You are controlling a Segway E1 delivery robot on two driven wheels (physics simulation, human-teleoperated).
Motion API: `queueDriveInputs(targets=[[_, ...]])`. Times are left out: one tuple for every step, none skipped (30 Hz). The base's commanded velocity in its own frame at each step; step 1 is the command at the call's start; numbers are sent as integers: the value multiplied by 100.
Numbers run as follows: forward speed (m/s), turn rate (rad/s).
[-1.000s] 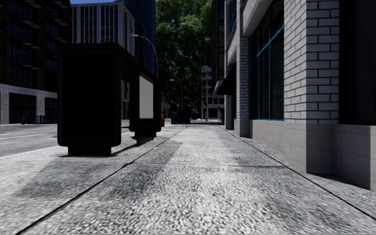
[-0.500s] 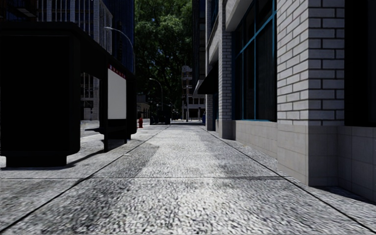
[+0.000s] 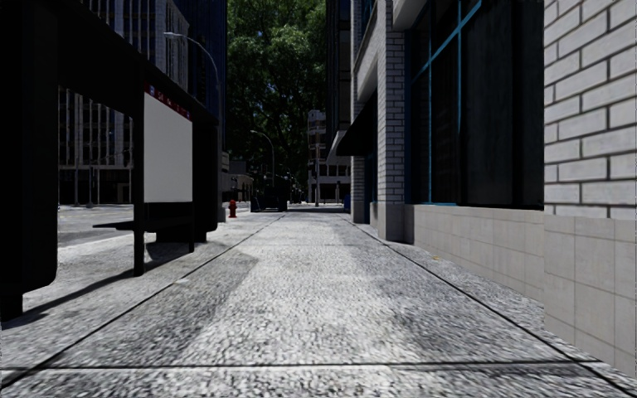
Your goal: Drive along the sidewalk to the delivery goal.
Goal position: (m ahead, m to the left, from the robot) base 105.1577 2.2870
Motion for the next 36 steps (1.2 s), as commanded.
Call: queueDriveInputs(targets=[[200, 0], [200, 0], [200, 0], [200, 0], [200, 0], [200, 0], [200, 0], [200, 0], [200, 0], [200, 0], [200, 0], [200, 0], [200, 0], [200, 0], [200, 0], [200, 0], [200, 0], [200, 0], [200, 0], [200, 0], [200, 0], [200, 0], [200, 0], [200, 0], [200, 0], [200, 0], [200, 0], [200, 0], [200, 0], [200, 0], [200, 0], [200, 0], [200, 0], [200, 0], [200, 0], [200, 0]])
